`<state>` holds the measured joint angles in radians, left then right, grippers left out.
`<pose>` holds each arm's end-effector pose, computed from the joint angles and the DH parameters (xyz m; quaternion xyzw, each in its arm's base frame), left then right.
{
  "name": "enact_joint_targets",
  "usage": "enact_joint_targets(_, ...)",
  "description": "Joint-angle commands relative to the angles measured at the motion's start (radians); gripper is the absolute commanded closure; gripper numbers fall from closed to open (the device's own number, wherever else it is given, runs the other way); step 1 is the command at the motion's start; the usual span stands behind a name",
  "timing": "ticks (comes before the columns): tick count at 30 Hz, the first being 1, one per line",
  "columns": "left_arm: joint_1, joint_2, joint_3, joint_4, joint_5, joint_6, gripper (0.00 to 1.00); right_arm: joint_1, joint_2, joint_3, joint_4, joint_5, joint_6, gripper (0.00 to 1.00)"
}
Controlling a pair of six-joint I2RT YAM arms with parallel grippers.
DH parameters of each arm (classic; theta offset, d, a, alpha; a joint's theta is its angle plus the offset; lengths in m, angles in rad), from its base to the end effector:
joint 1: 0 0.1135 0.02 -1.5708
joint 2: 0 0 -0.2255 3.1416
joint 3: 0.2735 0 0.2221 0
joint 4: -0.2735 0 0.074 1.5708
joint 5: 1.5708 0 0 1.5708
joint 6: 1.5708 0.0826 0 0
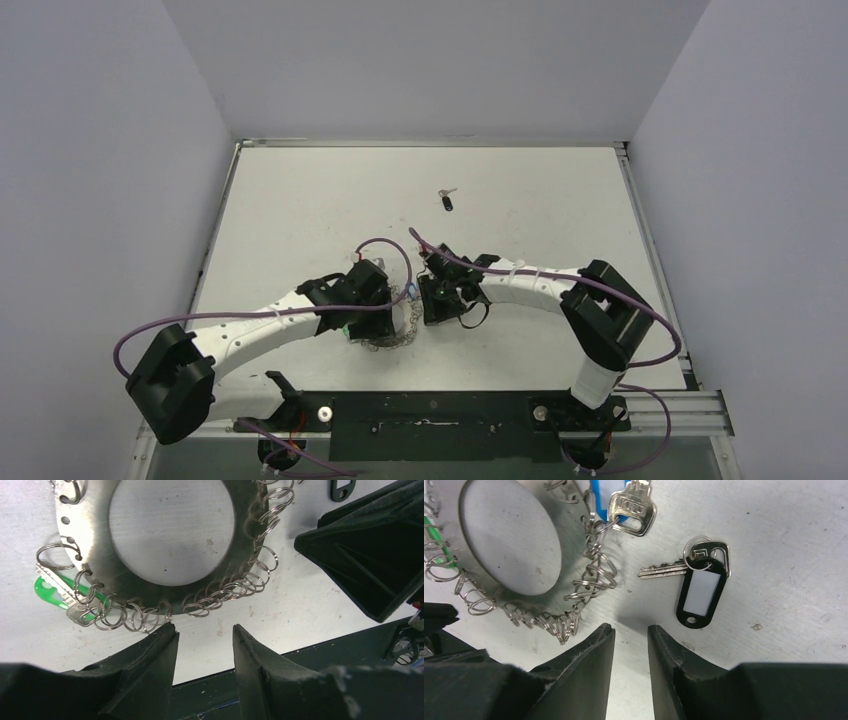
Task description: Put the keys on the keyring
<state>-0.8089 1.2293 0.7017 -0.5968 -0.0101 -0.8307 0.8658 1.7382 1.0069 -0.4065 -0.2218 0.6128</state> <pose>0.1573 -0.1637 0.1289 -0.0117 0.9751 -0.1584 0.1546 0.1946 0.2568 0.0974 -0.1460 0.9599 0.2237 0.0849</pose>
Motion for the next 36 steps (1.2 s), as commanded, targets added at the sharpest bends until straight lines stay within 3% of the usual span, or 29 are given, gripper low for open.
enact_joint_targets(1, -0.002, 0.011, -0.002, 0.062, 0.034, -0.010, 0.58, 0.031, -0.110, 0.030, 0.011, 0.036, -0.025, 0.69)
enact_joint_targets(6, 0.000, 0.010, -0.001, 0.049, 0.019, -0.012, 0.60, 0.064, -0.106, 0.073, 0.018, 0.019, -0.016, 0.78)
enact_joint_targets(15, 0.010, 0.003, -0.027, -0.047, -0.060, -0.046, 0.61, 0.097, -0.037, 0.089, 0.063, -0.014, 0.020, 0.78)
enact_joint_targets(24, 0.012, -0.002, -0.075, 0.034, -0.039, -0.062, 0.62, 0.101, -0.025, 0.098, 0.052, -0.003, 0.024, 0.77)
enact_joint_targets(32, 0.013, 0.031, -0.083, 0.080, -0.032, -0.055, 0.75, 0.101, -0.029, 0.108, 0.034, 0.012, 0.019, 0.76)
enact_joint_targets(36, 0.014, 0.031, -0.078, 0.084, -0.034, -0.049, 0.76, 0.101, -0.030, 0.114, 0.026, 0.017, 0.016, 0.76)
